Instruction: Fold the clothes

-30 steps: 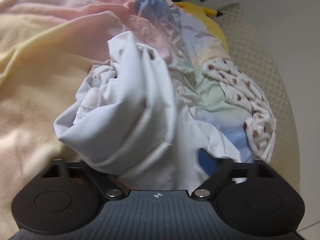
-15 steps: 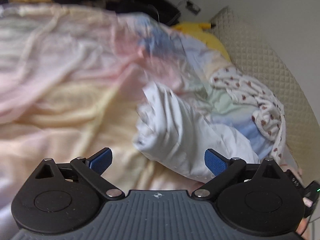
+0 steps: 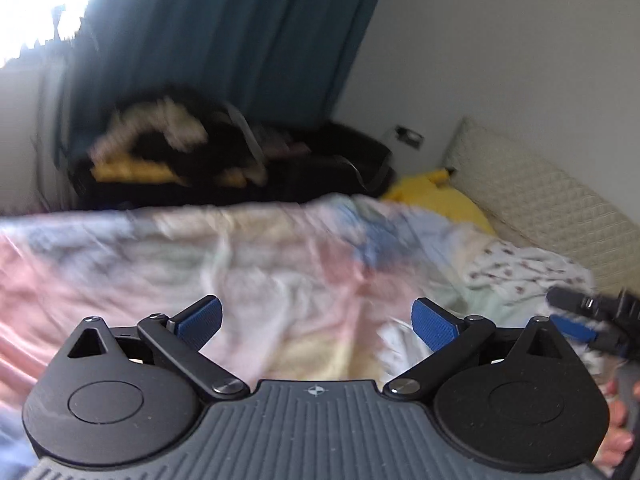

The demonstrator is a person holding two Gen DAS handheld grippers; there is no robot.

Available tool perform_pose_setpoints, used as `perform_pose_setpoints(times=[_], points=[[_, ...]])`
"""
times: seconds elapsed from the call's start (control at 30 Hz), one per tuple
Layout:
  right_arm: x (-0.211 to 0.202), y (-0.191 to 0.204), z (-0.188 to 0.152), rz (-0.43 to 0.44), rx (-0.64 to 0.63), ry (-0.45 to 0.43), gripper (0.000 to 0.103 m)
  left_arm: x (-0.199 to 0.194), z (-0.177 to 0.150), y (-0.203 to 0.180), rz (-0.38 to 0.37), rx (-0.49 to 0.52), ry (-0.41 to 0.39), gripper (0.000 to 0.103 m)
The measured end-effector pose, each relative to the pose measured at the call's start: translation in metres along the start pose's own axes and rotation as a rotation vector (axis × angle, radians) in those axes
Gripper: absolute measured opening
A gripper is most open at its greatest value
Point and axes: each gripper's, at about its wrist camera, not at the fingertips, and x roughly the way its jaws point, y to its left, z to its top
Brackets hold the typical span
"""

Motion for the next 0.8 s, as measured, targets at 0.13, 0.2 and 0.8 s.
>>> perform_pose_setpoints(times=[0.13, 0.2, 0.8], points=[[0.011, 0.066, -0.005, 0.113, -0.112, -0.034, 0.091, -0.034, 0.008, 0.023, 0.069, 0.015, -0.062, 0.102], [0.016, 0.094, -0.012, 0.172, -0.163, -0.046, 0.091, -0.049, 0.008, 0.034, 0.114, 0.027, -0.082, 0.102], [0.068, 0.135, -0.106, 0.161, -0.366, -0.104, 0.092, -0.068, -0.084, 0.093, 0.320, 0.023, -0.221, 0.103]])
